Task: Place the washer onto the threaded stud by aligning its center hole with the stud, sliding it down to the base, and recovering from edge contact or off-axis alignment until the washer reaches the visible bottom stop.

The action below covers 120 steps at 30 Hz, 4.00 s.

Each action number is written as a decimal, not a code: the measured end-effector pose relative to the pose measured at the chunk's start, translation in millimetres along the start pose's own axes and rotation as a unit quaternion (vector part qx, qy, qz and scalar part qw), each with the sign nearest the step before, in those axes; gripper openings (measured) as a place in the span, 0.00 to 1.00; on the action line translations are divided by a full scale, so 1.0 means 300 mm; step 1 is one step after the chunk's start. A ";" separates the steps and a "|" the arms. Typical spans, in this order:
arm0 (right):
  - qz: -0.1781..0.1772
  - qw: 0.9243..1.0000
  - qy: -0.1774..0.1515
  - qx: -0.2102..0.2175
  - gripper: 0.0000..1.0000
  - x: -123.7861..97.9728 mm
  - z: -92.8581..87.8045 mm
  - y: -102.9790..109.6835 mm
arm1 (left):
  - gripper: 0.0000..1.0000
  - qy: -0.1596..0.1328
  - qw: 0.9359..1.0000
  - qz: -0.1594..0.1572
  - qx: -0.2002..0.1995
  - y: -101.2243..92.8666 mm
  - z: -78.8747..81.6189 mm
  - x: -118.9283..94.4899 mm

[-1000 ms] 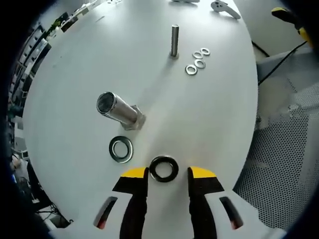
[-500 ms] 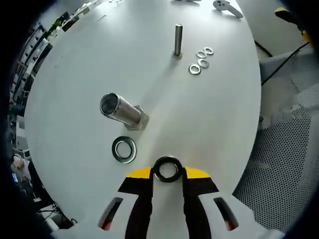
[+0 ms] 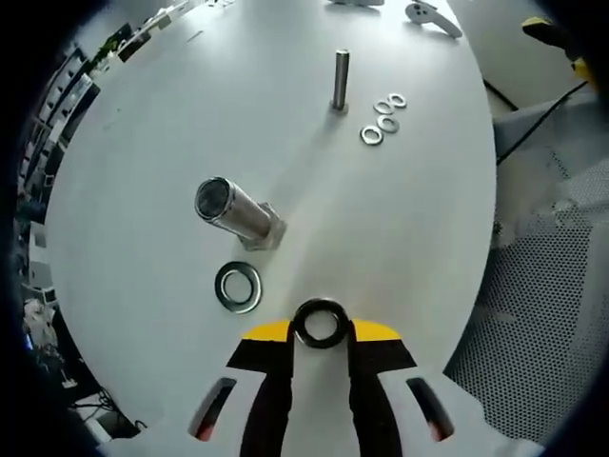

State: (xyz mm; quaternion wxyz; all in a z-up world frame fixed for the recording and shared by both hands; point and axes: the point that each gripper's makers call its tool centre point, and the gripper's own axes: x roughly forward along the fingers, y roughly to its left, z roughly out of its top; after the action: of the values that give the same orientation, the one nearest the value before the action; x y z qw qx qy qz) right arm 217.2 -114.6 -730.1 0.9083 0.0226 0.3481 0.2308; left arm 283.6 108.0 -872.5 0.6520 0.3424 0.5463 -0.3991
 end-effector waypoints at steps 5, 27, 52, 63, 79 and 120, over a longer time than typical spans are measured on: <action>-0.001 1.000 0.000 0.001 0.40 0.001 0.001 -0.002 | 0.19 0.006 1.000 -0.003 0.005 -0.013 0.001 -0.014; 0.000 1.000 -0.002 0.002 0.40 0.000 0.003 -0.002 | 0.19 -0.010 0.998 0.010 0.057 0.047 0.053 -0.108; -0.001 1.000 -0.004 0.004 0.40 -0.001 0.005 -0.003 | 0.19 -0.041 0.992 0.024 0.118 0.102 0.205 -0.217; -0.003 1.000 -0.005 0.006 0.40 -0.001 0.005 -0.007 | 0.19 -0.036 0.992 0.022 0.118 0.122 0.232 -0.193; -0.005 1.000 -0.005 0.007 0.40 0.000 0.005 -0.009 | 0.19 -0.021 0.991 0.015 0.131 0.124 0.247 -0.143; -0.003 1.000 0.000 0.003 0.39 0.001 0.000 -0.007 | 0.25 -0.018 0.995 0.015 0.101 0.130 0.220 -0.031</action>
State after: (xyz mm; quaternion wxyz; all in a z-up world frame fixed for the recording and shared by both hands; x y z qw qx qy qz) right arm 218.2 -116.3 -730.7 0.9091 0.0243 0.3486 0.2267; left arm 346.7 68.5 -851.8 0.6299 0.4070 0.4862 -0.4486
